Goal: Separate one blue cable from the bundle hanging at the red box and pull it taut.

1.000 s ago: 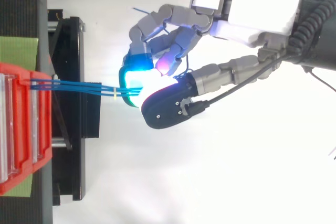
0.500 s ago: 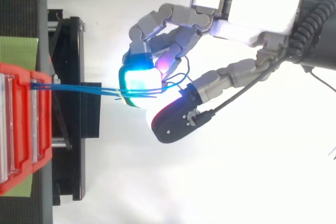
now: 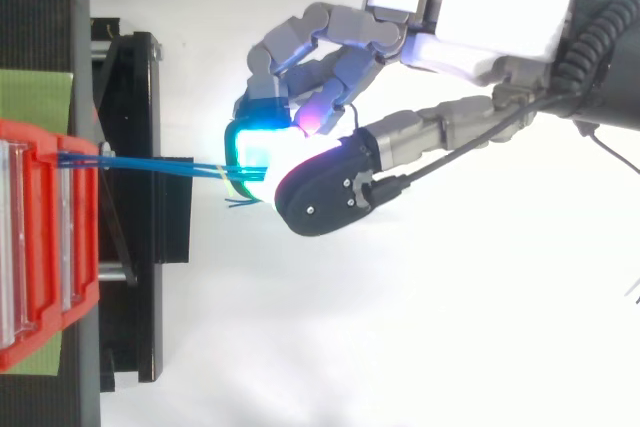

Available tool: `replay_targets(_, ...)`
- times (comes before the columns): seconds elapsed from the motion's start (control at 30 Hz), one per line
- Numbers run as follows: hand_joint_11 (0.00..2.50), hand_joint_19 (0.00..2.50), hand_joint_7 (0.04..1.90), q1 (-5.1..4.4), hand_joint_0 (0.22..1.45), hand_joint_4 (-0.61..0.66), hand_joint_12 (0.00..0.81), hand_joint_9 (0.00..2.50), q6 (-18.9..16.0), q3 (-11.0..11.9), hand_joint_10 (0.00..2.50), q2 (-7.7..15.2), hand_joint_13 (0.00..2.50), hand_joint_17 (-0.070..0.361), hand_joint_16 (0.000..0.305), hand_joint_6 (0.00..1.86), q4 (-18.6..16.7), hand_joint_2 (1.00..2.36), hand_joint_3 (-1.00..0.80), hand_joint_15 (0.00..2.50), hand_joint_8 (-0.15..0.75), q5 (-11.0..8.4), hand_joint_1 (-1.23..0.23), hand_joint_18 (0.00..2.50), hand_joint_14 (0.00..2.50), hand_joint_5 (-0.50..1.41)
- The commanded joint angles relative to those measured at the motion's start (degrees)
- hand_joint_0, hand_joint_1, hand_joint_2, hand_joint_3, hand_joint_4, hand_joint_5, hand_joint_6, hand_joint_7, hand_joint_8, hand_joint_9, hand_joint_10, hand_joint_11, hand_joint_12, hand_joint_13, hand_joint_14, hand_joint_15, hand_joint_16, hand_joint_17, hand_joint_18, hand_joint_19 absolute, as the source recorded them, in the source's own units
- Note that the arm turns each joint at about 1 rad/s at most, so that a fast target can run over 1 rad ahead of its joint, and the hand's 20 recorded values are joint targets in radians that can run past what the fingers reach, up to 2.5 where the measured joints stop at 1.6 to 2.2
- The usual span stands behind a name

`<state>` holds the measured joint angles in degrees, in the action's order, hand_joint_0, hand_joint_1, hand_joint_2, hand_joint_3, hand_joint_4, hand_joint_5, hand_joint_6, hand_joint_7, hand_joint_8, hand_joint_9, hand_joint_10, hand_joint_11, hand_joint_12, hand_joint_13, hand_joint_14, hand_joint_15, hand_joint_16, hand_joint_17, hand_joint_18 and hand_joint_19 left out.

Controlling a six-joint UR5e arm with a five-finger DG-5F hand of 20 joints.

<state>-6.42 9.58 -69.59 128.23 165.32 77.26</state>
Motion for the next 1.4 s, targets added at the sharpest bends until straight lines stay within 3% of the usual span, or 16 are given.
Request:
replay_targets(0.0,0.63,0.31,1.13,0.01,0.61,0.09,0.284,1.01,0.00,0.07,0.02,0.00,0.50,0.078,0.035,0.89,0.00,1.00,-0.44,0.15,0.303,0.00,-0.62,0.44,0.01,-0.16)
replay_targets(0.13,0.63,0.30,1.17,0.01,0.64,0.10,0.288,0.98,0.00,0.07,0.02,0.00,0.50,0.078,0.035,0.89,0.00,1.02,-0.31,0.15,0.296,0.00,-0.77,0.44,0.01,-0.17)
replay_targets(0.27,0.63,0.28,1.21,0.01,0.71,0.07,0.290,0.97,0.00,-0.02,0.02,0.00,0.50,0.080,0.036,0.90,0.00,1.01,-0.34,0.14,0.295,0.00,-0.86,0.45,0.01,-0.18)
replay_targets(0.4,0.62,0.26,1.21,0.01,0.76,0.04,0.290,0.95,-0.09,0.07,0.02,0.00,0.49,0.081,0.036,0.90,0.00,1.00,-0.50,0.13,0.283,0.09,-0.87,0.45,0.00,-0.18)
replay_targets(0.7,0.63,0.26,1.10,0.27,0.70,0.13,0.284,0.95,-0.09,-0.02,0.02,0.00,0.47,0.080,0.036,0.88,0.00,1.00,-0.50,0.11,0.276,0.26,-0.90,0.45,0.00,-0.17)
replay_targets(0.8,0.63,0.28,1.14,0.36,0.63,0.16,0.280,0.98,-0.18,0.07,0.02,-0.09,0.48,0.080,0.035,0.88,0.18,1.00,-0.50,0.13,0.280,0.26,-0.87,0.45,0.01,-0.16)
replay_targets(0.87,0.63,0.30,1.13,0.45,0.54,0.15,0.292,1.00,-0.35,0.07,0.02,-0.09,0.50,0.084,0.037,0.88,0.18,1.00,-0.50,0.14,0.295,0.35,-0.77,0.46,0.01,-0.16)
replay_targets(0.93,0.63,0.31,1.11,0.54,0.50,0.14,0.304,1.01,-0.44,-0.02,0.02,-0.09,0.51,0.088,0.039,0.89,0.26,1.00,-0.50,0.14,0.306,0.70,-0.75,0.47,0.01,-0.15)
replay_targets(1.07,0.62,0.33,1.06,0.71,0.50,0.13,0.309,1.06,-0.18,0.16,0.02,-0.35,0.53,0.091,0.040,0.88,0.26,1.00,-0.50,0.15,0.318,1.76,-0.55,0.48,0.01,-0.15)
replay_targets(1.2,0.62,0.35,1.06,0.89,0.58,0.11,0.294,1.05,0.00,0.33,0.02,-1.14,0.53,0.083,0.037,0.88,0.44,1.00,-0.50,0.17,0.306,1.85,-0.52,0.46,0.01,-0.16)
replay_targets(1.37,0.66,0.35,1.14,0.97,0.61,0.09,0.291,1.05,0.70,0.42,0.02,-1.50,0.54,0.083,0.037,0.88,1.14,1.01,-0.38,0.18,0.310,1.85,-0.64,0.47,0.01,-0.16)
